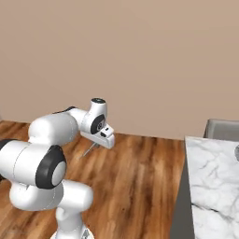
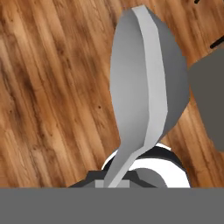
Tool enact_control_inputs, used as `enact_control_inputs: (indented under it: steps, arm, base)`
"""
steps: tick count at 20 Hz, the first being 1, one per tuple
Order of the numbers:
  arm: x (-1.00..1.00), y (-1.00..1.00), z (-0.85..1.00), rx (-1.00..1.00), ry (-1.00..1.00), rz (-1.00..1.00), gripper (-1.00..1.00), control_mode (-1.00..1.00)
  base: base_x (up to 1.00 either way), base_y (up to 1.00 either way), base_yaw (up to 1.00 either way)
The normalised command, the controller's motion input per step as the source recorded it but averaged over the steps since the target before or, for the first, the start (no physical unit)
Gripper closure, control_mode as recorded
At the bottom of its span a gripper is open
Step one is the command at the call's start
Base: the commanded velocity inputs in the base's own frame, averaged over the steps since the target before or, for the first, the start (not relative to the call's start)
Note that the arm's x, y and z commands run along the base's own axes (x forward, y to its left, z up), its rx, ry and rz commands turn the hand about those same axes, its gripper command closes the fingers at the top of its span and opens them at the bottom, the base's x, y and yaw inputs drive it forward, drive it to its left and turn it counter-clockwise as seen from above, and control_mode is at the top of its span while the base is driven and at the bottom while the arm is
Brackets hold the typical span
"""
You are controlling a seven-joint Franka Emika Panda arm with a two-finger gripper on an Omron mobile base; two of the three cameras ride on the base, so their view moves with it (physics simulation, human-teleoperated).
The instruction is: Take the fork and place it on the left side of the plate. Then take the spoon and place it on the right side of the plate. Make sure they're directly next to the plate.
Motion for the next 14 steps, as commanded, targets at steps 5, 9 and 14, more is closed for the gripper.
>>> enact_control_inputs:
  steps: [5, 9, 14]
  arm:
    - [0.00, 0.00, 0.00, 0.00, 0.00, 0.00, 1.00, 1.00]
    - [0.00, 0.00, 0.00, 0.00, 0.00, 0.00, 1.00, 1.00]
    - [0.00, 0.00, 0.00, 0.00, 0.00, 0.00, 1.00, 1.00]
  base:
    - [0.80, 0.27, -0.28]
    - [0.67, 0.31, -0.42]
    - [0.65, 0.34, -0.44]
